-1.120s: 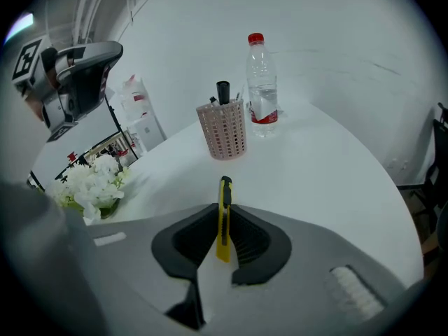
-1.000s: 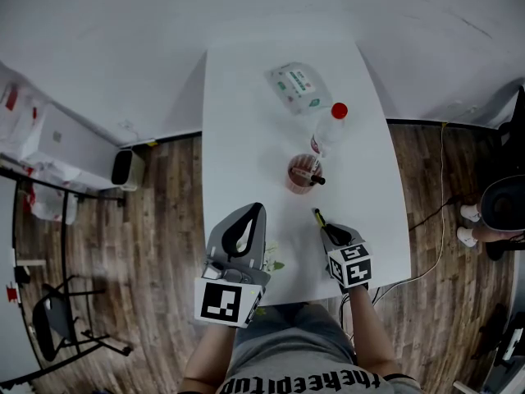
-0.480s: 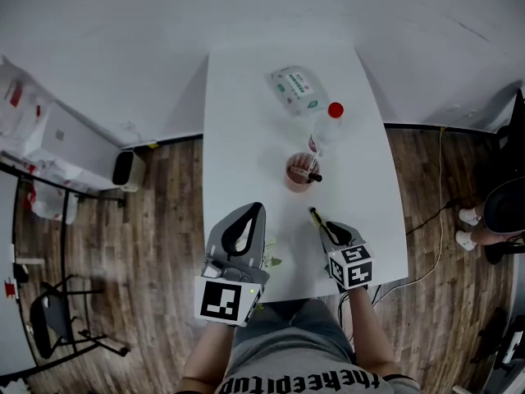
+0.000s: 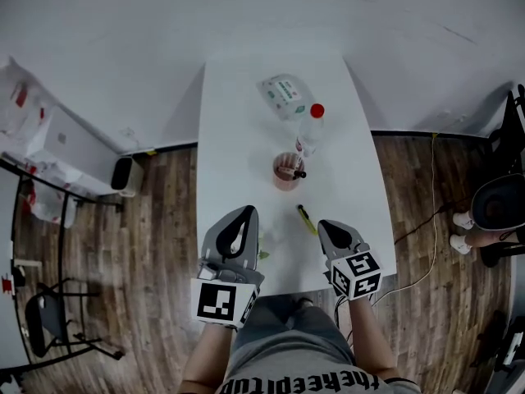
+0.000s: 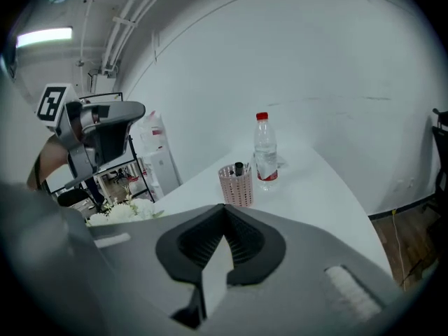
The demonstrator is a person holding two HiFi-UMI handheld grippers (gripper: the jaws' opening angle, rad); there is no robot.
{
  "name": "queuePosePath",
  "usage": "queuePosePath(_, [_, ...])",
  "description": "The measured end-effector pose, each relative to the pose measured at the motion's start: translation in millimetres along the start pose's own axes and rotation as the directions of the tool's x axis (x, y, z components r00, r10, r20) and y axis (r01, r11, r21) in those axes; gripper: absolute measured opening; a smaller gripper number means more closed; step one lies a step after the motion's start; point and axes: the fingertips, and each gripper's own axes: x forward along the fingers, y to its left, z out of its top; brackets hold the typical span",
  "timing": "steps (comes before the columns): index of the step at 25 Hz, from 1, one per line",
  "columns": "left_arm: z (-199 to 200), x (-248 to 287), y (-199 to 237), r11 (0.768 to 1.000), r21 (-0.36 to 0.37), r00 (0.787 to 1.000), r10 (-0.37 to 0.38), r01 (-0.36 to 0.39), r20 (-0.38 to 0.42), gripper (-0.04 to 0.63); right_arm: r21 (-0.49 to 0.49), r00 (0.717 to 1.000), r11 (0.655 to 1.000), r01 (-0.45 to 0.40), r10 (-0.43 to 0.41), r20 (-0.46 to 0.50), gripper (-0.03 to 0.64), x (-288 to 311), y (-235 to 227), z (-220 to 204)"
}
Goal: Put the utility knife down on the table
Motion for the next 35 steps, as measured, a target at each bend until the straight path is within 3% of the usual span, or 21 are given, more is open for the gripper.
queuePosePath(16, [10,-27,-40,1.0,0.023,1.0,0.02,-0.02,0.022,0.018,-0.055,0.99,0.998,-0.004,0.011,0.141,0.0,-63,7,40])
queuePosePath(35, [23,-54,-74,0.998,0.052,0.997,0.044,-0.047,0.063,0.018,-0.116,0.958,0.993,-0.007,0.039,0.284,0.0,-122,18,77])
